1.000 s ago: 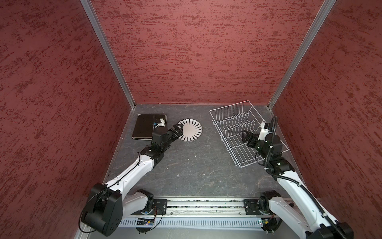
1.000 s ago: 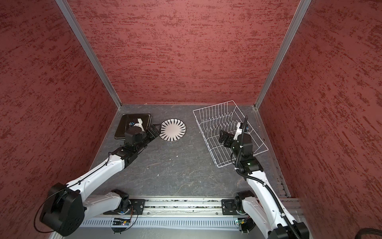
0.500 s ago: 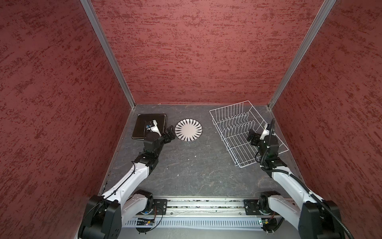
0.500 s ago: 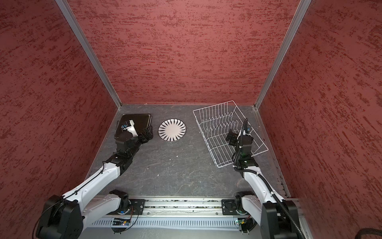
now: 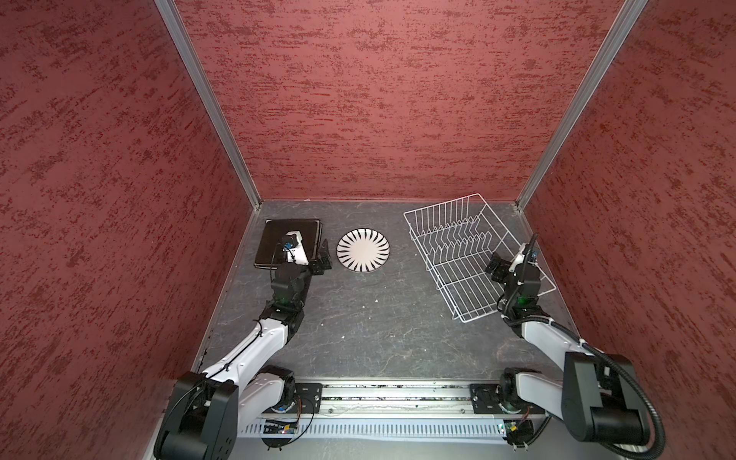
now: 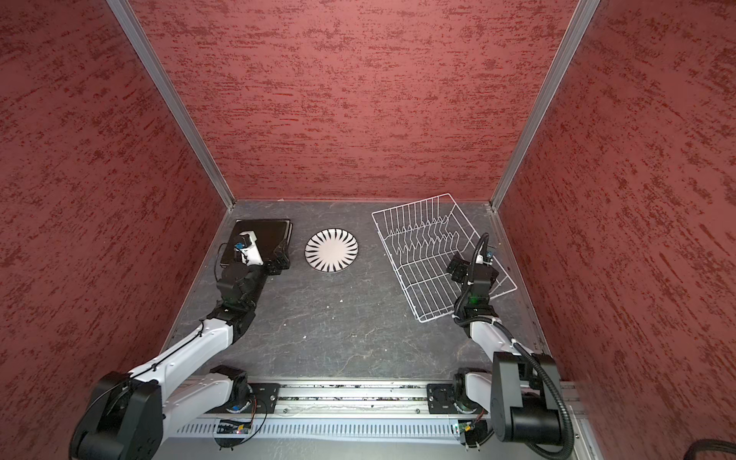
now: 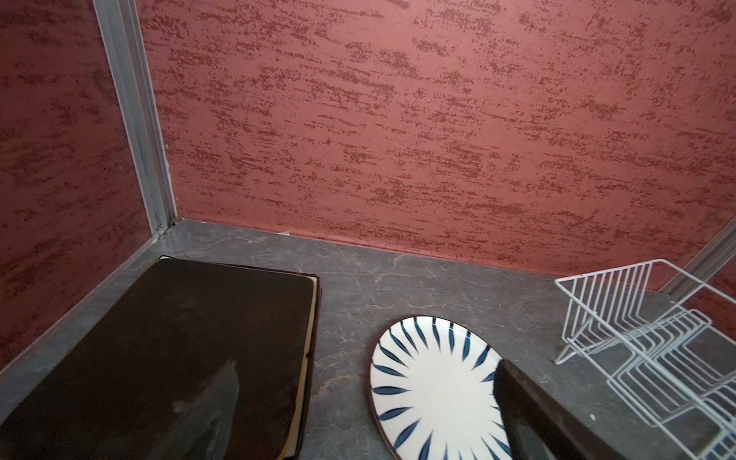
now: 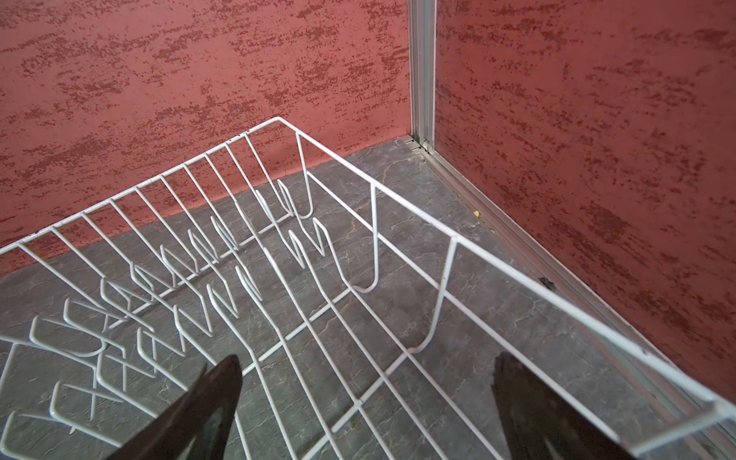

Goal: Unload the plates from the dish rack

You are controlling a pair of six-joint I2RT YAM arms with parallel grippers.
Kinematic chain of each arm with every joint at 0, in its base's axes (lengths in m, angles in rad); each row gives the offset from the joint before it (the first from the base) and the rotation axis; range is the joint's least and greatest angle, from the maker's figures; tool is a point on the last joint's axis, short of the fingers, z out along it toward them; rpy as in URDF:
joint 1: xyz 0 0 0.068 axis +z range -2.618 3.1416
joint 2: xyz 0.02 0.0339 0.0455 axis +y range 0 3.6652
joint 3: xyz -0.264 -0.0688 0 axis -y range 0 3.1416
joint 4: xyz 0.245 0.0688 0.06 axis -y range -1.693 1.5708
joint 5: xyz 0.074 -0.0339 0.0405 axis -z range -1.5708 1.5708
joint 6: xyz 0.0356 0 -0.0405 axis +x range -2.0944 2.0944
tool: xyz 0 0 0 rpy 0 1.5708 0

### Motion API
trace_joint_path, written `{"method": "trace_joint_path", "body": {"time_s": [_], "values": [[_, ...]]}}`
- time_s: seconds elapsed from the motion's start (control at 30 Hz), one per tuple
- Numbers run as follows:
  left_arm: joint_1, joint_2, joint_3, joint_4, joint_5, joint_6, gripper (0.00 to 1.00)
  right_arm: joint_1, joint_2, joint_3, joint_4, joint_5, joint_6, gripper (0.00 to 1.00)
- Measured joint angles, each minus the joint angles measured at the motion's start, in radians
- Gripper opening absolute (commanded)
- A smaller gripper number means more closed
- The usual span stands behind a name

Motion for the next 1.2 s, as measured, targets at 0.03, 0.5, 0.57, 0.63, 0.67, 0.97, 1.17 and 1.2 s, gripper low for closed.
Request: {"method": "trace_joint_path", "body": {"time_s": [0.03,0.5,0.57,0.63,0.67,0.97,1.17,1.2], "values": [[0.002,0.009,-0.016,0.027,-0.003,0.022,0.99,0.000,0.011,-0.009,0.022,-0.003,0.000,0.99],[0.055,0.085,-0.093,0.168,0.006,0.182,1.00,-0.004,0.084,-0.091,0.235,-0.006,-0.018,0.99],[0.067,0.111,-0.108,0.179,0.013,0.191,0.99,-0.004,0.084,-0.098,0.253,-0.005,-0.024,0.99],[0.079,0.141,-0.117,0.199,0.022,0.195,0.99,-0.004,0.084,-0.098,0.269,-0.005,-0.027,0.99],[0.087,0.160,-0.121,0.215,0.024,0.195,1.00,-0.004,0.084,-0.098,0.277,-0.005,-0.028,0.99],[0.160,0.492,-0.175,0.490,0.046,0.167,0.99,-0.004,0.083,-0.126,0.339,0.000,-0.045,0.99],[0.216,0.479,-0.029,0.370,0.105,0.129,0.99,-0.004,0.084,-0.130,0.374,0.002,-0.058,0.99],[0.228,0.475,-0.013,0.357,0.116,0.122,0.99,-0.004,0.086,-0.132,0.383,0.002,-0.061,0.99]]}}
